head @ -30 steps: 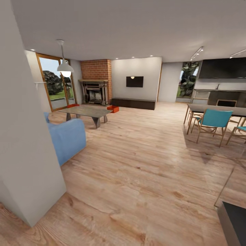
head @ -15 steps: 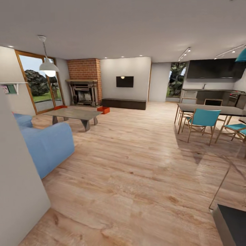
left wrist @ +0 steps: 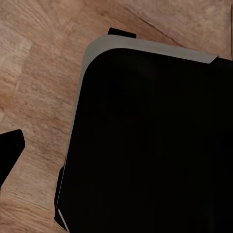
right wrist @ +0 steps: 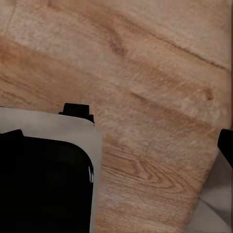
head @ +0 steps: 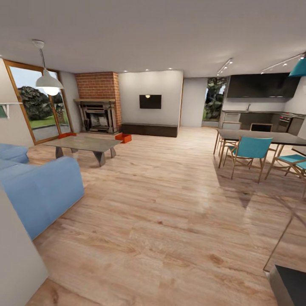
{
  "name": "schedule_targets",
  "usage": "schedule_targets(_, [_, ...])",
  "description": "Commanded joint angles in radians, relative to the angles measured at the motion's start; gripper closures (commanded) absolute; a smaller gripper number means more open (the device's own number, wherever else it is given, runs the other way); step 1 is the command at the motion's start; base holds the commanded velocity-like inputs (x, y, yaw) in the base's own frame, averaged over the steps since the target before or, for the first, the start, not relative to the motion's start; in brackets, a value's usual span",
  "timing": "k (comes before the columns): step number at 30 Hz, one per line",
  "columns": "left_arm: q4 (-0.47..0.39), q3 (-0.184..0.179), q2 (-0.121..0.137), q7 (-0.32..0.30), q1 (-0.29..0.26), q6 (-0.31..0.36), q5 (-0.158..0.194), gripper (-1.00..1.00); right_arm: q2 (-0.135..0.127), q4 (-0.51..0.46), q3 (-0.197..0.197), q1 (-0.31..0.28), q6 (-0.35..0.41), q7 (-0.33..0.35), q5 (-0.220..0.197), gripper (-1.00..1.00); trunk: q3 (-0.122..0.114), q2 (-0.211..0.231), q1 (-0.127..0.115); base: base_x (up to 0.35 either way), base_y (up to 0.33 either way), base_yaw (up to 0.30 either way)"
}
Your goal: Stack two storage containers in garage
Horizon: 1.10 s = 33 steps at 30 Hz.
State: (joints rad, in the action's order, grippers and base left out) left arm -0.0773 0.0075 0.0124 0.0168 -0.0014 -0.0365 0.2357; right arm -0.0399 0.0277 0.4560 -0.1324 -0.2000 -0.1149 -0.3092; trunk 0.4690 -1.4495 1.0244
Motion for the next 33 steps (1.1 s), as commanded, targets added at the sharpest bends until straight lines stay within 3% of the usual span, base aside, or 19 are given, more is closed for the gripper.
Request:
schedule_targets(1, [-0.001,0.000,0.000,0.002,0.000,-0.002,0.004,-1.00,0.000,0.003,0.009,-0.001,-0.006,0.000,-0.008,-1.00,0.001,0.000,0.001,0.322,0.000,0.000])
schedule_targets(33, [-0.001,0.000,0.000,0.002,0.000,-0.006,0.004,-1.00,0.005,0.003,0.001,-0.001,-0.004,-0.005,-0.011,-1.00,0.001,0.000,0.001,0.322,0.000,0.000])
